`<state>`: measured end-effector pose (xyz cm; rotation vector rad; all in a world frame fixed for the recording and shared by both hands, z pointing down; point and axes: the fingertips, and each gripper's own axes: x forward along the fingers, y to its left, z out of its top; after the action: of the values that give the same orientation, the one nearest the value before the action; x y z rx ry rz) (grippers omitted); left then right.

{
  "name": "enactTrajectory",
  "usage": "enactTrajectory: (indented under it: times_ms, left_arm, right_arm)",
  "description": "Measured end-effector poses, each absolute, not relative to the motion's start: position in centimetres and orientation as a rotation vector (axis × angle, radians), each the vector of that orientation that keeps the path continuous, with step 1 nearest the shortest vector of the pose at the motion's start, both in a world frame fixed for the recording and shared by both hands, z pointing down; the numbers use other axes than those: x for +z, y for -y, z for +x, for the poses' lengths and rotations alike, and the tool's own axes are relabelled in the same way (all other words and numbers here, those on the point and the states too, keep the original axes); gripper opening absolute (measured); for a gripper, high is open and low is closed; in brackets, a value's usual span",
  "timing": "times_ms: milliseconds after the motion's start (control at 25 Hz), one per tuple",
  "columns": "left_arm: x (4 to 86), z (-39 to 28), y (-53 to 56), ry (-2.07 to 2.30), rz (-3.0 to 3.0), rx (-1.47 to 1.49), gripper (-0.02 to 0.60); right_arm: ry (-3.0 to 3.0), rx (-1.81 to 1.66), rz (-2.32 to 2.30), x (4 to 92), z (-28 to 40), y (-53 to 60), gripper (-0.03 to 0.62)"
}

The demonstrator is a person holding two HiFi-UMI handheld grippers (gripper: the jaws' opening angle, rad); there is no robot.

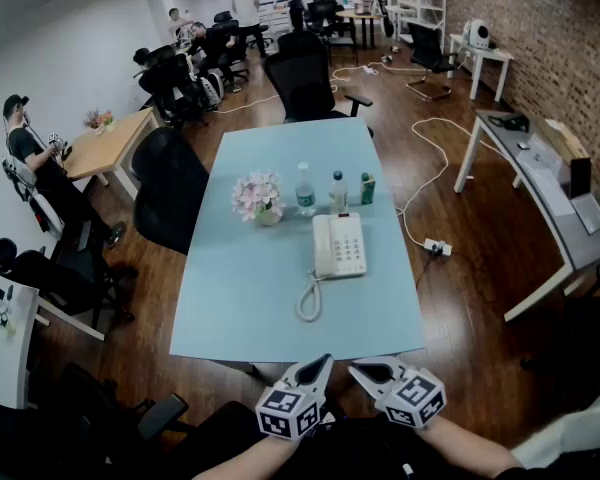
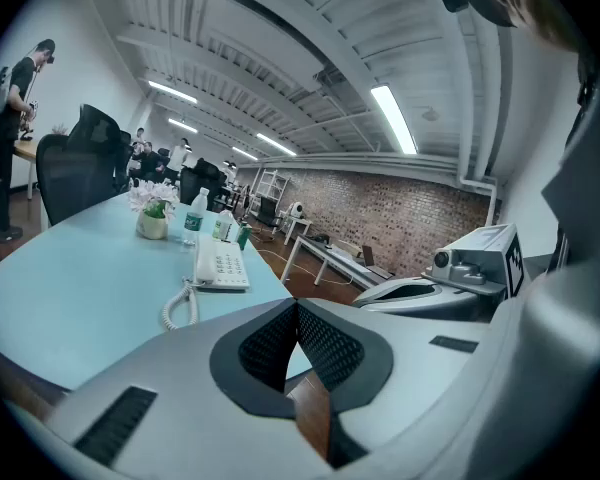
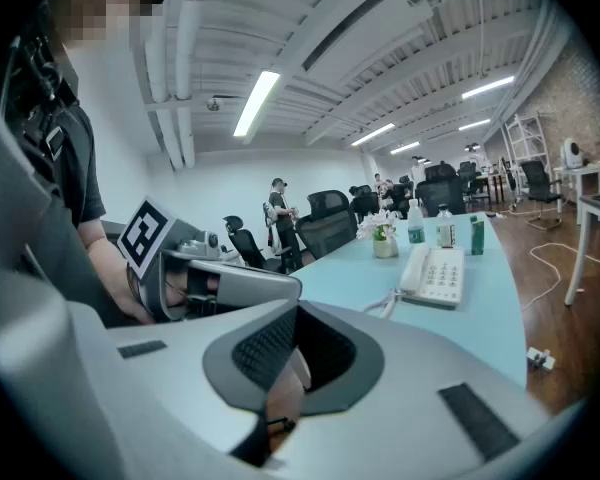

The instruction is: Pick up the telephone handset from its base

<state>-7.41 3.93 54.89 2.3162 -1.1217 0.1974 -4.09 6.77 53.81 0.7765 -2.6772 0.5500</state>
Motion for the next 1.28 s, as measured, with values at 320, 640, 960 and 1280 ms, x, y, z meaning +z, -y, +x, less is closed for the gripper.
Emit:
enactTrajectory:
  times_ms: [320,640,960,1280]
  left_arm:
    - [57.6,-11.2,-0.8,1.106,2.257,0.251,0.0]
    - [58.9,-13.1,6.4,1.199,2.236,0.287,0.0]
    - [59.0,-14.0,17.8,1.379,2.175,0.385,0.181]
    - [63.0,-11.0,31.2,1.446,2.07,0.532,0.273]
  right_arm:
    - [2.639,0.578,0.82,54.5,-5.8,-4.6,0.015]
    - [2.639,0.589,0.861,54.6,-4.6,-1.5,0.015]
    - [2.708,0.551,0.716,53.7,-4.5,5.3,0.015]
    - [2.728,0.533,0.67,54.2,0.5,11.3,0.015]
